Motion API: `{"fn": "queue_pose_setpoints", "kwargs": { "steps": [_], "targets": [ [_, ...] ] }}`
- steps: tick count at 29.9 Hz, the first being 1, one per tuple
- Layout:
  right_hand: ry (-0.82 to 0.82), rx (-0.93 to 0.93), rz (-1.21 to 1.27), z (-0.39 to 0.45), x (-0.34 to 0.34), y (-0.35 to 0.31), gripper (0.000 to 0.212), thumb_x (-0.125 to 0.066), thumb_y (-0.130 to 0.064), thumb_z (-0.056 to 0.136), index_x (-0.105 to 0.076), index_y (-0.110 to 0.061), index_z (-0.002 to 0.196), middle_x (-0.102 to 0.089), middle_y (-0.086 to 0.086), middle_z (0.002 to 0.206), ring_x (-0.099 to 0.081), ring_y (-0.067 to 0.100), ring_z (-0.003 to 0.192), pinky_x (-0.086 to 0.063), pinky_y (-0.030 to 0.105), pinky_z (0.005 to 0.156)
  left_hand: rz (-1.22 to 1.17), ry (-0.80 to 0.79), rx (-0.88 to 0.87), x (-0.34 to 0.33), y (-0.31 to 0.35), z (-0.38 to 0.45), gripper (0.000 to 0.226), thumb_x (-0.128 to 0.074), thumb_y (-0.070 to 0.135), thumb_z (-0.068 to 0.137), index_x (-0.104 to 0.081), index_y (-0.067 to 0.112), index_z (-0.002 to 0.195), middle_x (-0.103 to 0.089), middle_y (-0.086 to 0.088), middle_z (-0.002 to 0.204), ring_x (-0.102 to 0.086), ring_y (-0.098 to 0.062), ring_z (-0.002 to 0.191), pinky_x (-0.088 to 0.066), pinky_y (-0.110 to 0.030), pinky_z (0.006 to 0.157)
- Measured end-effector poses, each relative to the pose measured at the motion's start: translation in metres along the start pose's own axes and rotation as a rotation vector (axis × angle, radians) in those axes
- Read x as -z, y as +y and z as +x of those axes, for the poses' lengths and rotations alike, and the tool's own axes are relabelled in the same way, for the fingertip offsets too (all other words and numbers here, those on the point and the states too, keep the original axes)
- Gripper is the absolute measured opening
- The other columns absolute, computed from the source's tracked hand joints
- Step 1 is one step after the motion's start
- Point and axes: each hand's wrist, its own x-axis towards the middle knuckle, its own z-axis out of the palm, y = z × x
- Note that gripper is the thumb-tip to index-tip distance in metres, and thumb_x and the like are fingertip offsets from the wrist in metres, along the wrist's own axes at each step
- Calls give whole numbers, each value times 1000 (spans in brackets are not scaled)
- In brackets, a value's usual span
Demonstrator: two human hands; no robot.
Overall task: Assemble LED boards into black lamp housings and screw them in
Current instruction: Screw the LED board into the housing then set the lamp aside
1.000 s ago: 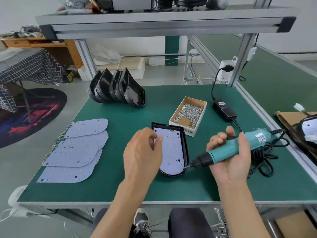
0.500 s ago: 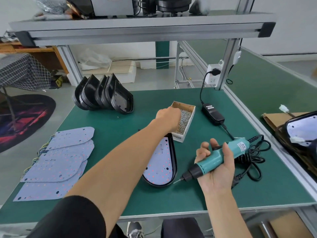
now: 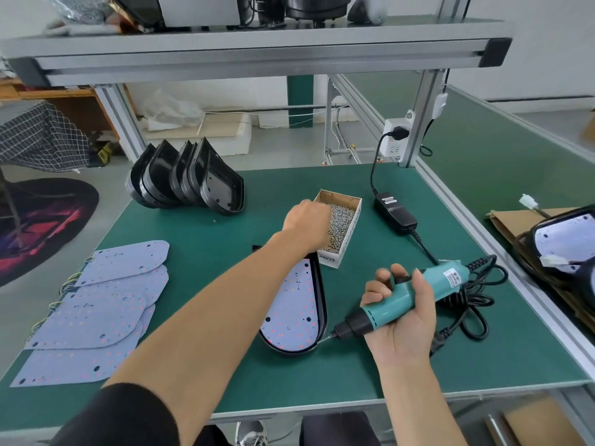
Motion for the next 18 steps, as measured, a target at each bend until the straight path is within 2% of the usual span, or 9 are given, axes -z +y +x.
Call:
{"fn": "queue_pose_setpoints", "kwargs": {
  "steps": [2,4,5,6,8,10,13,15,18],
  "targets": [
    [15,27,-4,1,-1,0,17,-65,-32,88,-69,-16,85,-57,1,83,-46,9,57,-46,17,53,-263,123,-16,9,-4,-18,8,-59,11,94,-67,9,95,-68,-1,93,-58,-19,91,-50,-36,79],
    [41,66,-5,1,-3,-1,15,-64,-30,88,-66,-16,85,-55,0,81,-42,9,55,-42,17,50,-530,210,-25,20,-6,-53,12,-57,13,98,-65,12,89,-61,10,76,-53,-3,72,-44,-22,67],
    [47,84,3,1,-5,-1,15,-63,-29,90,-65,-16,84,-54,0,80,-41,9,55,-40,17,50,-618,223,-16,23,-7,-75,17,-56,16,99,-61,18,84,-56,13,70,-50,-2,65,-38,-15,59],
    [46,100,18,0,-9,-2,16,-62,-29,92,-64,-16,83,-53,0,79,-40,9,54,-40,18,49,-684,221,3,25,-7,-98,23,-54,20,102,-55,23,79,-53,14,66,-46,-2,61,-36,-14,57],
    [18,135,66,-3,-20,-4,16,-62,-29,92,-63,-16,83,-52,-1,78,-39,8,54,-39,18,49,-817,207,50,25,-10,-142,30,-48,28,104,-45,27,74,-46,16,66,-37,-5,61,-33,-17,55],
    [-35,164,120,-7,-36,-6,18,-61,-30,94,-62,-16,83,-52,-2,76,-41,8,54,-40,18,50,-971,231,103,25,-9,-178,32,-46,33,103,-41,23,73,-42,14,68,-34,-9,64,-32,-20,55],
    [-107,179,166,-13,-62,-6,27,-54,-33,102,-61,-16,83,-52,-3,73,-43,8,53,-41,18,50,-1171,307,191,26,0,-207,31,-51,40,98,-55,25,72,-55,12,70,-43,-10,66,-39,-27,63],
    [-127,190,163,-19,-76,-4,29,-53,-34,102,-61,-16,81,-52,-2,72,-42,8,53,-40,19,50,-1271,338,206,28,6,-217,26,-57,45,94,-65,29,74,-64,9,73,-44,-14,63,-38,-31,62],
    [-130,197,174,-26,-89,0,30,-53,-34,102,-61,-15,80,-52,-2,70,-42,8,52,-39,19,49,-1368,377,199,29,10,-223,26,-62,51,86,-69,28,76,-68,3,76,-39,-17,59,-35,-27,57]
  ]
}}
